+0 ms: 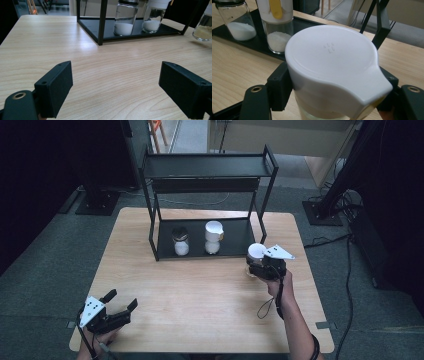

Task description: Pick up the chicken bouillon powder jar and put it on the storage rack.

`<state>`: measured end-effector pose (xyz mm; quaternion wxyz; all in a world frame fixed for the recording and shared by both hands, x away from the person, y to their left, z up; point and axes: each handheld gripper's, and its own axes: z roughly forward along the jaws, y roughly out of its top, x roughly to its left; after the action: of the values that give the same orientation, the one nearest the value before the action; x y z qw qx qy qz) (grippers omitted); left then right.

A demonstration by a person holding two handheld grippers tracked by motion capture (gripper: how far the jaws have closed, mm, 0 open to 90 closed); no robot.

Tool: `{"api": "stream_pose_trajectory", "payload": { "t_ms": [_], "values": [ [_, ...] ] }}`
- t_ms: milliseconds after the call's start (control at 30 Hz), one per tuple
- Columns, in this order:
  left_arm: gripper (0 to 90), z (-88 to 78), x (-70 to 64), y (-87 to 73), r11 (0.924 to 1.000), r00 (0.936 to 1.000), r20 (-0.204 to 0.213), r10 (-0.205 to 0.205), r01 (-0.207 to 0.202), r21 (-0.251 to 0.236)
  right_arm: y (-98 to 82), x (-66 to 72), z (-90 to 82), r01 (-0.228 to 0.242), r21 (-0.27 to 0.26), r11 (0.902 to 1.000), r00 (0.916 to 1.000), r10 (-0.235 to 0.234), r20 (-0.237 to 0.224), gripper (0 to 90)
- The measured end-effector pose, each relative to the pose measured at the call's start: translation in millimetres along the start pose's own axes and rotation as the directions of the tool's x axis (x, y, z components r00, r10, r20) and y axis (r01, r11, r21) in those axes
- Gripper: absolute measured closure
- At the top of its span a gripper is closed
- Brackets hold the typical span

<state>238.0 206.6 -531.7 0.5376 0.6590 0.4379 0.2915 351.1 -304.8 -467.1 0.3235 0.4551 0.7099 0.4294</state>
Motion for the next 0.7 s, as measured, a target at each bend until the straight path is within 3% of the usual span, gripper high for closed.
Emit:
{"api": "stream_pose_trajectory", "payload": {
  "t_ms": [700],
  "values": [
    [12.2,-0.3,0.1,-0.1,1.0,1.0,0.005,0.001,-0.001,-0.002,29.6,10.5,17.5,0.008,0.0,1.0,1.0,-0.008,-0.004,30.3]
  ]
}}
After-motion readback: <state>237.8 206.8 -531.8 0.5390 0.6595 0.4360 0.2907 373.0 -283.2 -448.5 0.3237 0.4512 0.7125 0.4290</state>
